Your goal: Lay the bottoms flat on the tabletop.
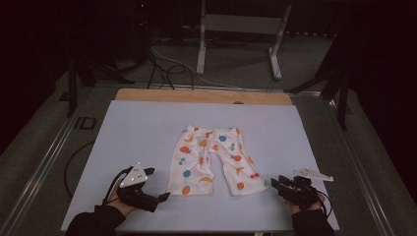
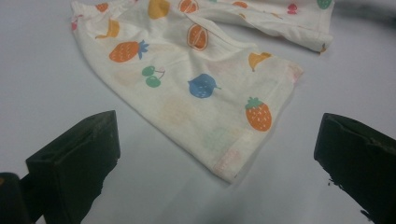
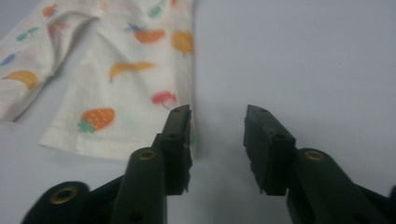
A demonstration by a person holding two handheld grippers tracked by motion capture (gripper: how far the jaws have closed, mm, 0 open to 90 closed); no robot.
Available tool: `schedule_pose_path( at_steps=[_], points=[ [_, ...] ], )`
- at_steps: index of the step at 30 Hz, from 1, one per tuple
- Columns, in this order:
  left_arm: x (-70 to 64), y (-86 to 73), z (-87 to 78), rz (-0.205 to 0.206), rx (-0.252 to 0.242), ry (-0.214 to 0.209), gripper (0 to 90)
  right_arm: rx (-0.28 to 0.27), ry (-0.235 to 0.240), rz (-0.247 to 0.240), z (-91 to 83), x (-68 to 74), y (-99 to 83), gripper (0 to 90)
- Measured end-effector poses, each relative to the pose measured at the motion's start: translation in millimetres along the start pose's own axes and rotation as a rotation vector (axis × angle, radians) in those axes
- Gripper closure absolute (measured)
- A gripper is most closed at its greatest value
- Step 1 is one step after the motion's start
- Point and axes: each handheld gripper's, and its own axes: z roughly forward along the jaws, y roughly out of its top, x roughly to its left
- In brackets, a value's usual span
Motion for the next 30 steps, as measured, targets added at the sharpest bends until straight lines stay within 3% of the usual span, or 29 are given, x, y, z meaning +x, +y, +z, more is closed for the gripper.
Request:
schedule_pose_path(
  at_steps=[2, 3, 5, 8, 10, 12, 17, 22, 25, 30],
  points=[
    [0.5, -0.3, 0.7, -0.004, 0.002, -0.001, 0.9, -0.043, 0.008, -0.091, 0.3, 9.7, 5.8, 57.7],
    [0.8, -0.4, 0.8, -0.006, 0.002, -0.002, 0.9, -0.051, 0.015, -0.112, 2.4, 13.3, 7.9, 62.0],
    [0.8, -0.2, 1.2, -0.005, 0.002, -0.001, 0.9, -0.071, 0.073, -0.156, 9.6, 19.1, 13.4, 70.6],
    [0.8, -0.2, 1.3, -0.003, 0.003, -0.002, 0.9, -0.047, 0.112, -0.207, 25.3, 25.2, 21.6, 85.1],
    [1.3, -0.3, 1.1, -0.007, 0.003, -0.003, 0.9, -0.003, 0.125, -0.227, 38.1, 31.7, 27.8, 89.5],
    [1.4, -0.3, 0.9, -0.005, 0.004, -0.002, 0.9, 0.026, 0.156, -0.271, 51.6, 38.9, 34.7, 89.6],
    [1.5, -0.4, 0.1, -0.006, 0.001, -0.002, 0.9, 0.098, 0.16, -0.361, 79.9, 46.7, 56.0, 89.7],
    [2.5, -0.9, 1.2, -0.008, 0.007, -0.004, 0.9, 0.105, 0.147, -0.4, 102.7, 48.7, 87.2, 89.7],
    [2.2, -0.6, 0.9, -0.005, 0.007, -0.002, 0.9, 0.103, 0.153, -0.38, 119.9, 50.7, 107.4, 89.7],
    [3.6, -1.1, -0.5, -0.007, 0.005, -0.001, 0.9, 0.183, 0.13, -0.374, 152.3, 54.2, 115.8, 89.7]
  ],
)
